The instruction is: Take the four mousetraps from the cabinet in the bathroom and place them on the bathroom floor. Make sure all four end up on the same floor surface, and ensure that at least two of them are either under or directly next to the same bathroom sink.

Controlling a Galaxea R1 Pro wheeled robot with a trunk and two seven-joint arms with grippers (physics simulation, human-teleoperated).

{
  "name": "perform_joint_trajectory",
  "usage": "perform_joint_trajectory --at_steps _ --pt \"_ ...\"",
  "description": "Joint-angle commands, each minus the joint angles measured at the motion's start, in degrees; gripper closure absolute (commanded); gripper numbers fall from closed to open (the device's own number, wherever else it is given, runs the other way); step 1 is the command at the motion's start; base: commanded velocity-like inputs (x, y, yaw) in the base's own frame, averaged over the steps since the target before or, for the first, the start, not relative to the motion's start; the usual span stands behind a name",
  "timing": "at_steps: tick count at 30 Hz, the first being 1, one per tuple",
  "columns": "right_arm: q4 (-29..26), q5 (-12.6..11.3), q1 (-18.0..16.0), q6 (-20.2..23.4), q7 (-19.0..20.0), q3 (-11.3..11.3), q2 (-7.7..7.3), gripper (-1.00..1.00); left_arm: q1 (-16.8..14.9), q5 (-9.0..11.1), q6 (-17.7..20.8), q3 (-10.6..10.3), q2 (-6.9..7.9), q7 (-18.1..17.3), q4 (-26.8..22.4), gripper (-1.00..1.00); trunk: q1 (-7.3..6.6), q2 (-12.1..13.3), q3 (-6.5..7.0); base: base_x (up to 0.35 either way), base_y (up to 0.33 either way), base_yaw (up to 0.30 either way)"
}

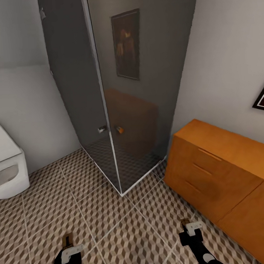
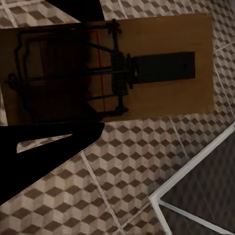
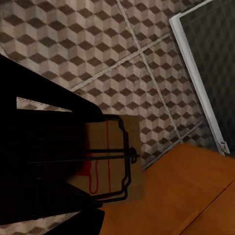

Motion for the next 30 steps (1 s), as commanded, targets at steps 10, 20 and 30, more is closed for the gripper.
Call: perform_joint_trajectory --at_steps 10,20,30 --pt "0.01 -0.17 -0.03 -0.14 -0.31 0.48 -0.03 1.00 -0.10 -0.18 -0.26 -0.47 -0.03 0.71 0.22 1.00 0.03 -0.10 0.16 0.000 0.000 0.274" --pt "0.09 -0.16 0.05 -0.14 -0.31 0.48 -0.03 1.00 -0.10 -0.18 -0.26 -0.47 -0.05 0.71 0.22 1.00 0.03 -0.10 0.29 0.000 0.000 0.278" --pt "0.09 -0.11 0.06 -0.13 -0.31 0.48 -0.03 1.00 -0.09 -0.15 -0.26 -0.47 -0.03 0.65 0.22 1.00 0.03 -0.10 0.29 0.000 0.000 0.281"
